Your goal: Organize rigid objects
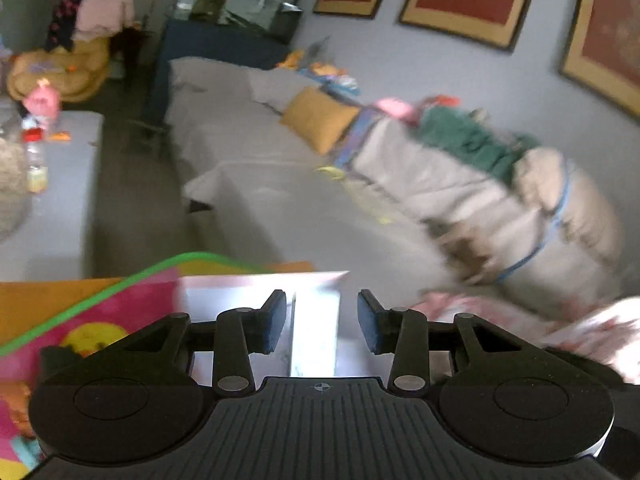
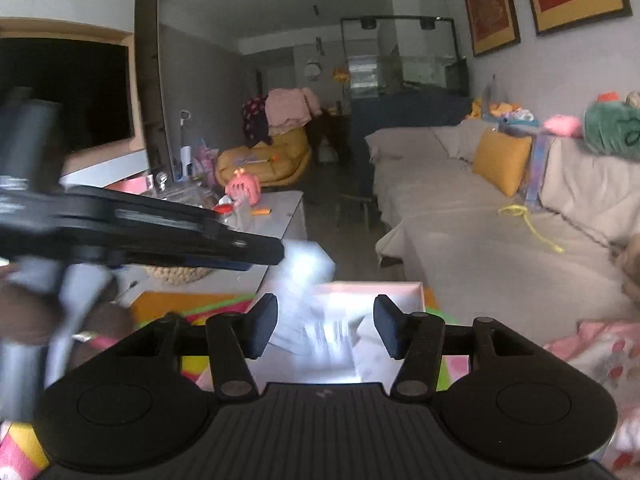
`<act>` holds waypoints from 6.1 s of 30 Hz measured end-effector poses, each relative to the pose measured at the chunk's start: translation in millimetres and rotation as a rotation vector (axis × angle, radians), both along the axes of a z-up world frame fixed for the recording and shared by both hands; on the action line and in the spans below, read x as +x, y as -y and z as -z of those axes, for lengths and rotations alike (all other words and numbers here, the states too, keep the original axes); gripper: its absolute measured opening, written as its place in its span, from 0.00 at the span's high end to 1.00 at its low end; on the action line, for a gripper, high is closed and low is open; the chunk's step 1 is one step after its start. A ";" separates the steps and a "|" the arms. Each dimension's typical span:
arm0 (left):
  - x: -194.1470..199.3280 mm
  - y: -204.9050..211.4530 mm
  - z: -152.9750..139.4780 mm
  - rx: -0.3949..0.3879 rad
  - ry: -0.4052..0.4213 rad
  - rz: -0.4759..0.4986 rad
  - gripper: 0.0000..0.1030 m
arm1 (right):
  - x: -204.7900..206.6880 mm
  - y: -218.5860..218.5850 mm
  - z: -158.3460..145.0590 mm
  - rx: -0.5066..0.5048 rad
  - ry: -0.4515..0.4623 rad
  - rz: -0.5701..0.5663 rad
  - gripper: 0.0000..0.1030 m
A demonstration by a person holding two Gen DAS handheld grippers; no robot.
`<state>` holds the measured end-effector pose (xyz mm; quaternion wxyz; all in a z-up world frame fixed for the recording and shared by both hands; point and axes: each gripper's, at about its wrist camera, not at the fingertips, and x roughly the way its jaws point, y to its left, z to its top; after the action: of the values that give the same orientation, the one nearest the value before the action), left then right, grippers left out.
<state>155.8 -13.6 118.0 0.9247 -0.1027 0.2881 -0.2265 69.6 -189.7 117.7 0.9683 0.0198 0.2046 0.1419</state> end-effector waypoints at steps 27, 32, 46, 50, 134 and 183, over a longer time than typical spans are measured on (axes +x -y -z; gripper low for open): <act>-75.0 -160.8 84.0 0.058 -0.145 -0.474 0.58 | -60.2 -26.3 57.6 -0.134 -0.120 -0.097 0.36; -72.7 -159.6 94.8 0.060 -0.169 -0.450 0.58 | -34.8 -56.7 22.1 -0.033 -0.130 -0.193 0.35; -128.0 -205.1 92.3 -0.056 -0.167 -0.392 0.59 | 146.7 -248.6 35.7 -0.112 -0.476 -0.238 0.35; -136.6 -220.6 91.0 -0.118 -0.149 -0.409 0.59 | 168.3 -253.8 66.8 -0.097 -0.586 -0.186 0.34; -140.8 -73.1 105.0 0.352 -0.106 -0.031 0.80 | -60.5 10.4 115.2 -0.090 -0.296 0.014 0.18; -209.3 -33.2 77.0 0.611 -0.011 0.379 0.55 | -60.9 8.7 113.3 -0.081 -0.315 -0.034 0.08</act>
<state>-53.5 19.6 41.1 0.8527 0.2326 0.3616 -0.2966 8.7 -198.4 4.4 0.9217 -0.0007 0.3596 0.1452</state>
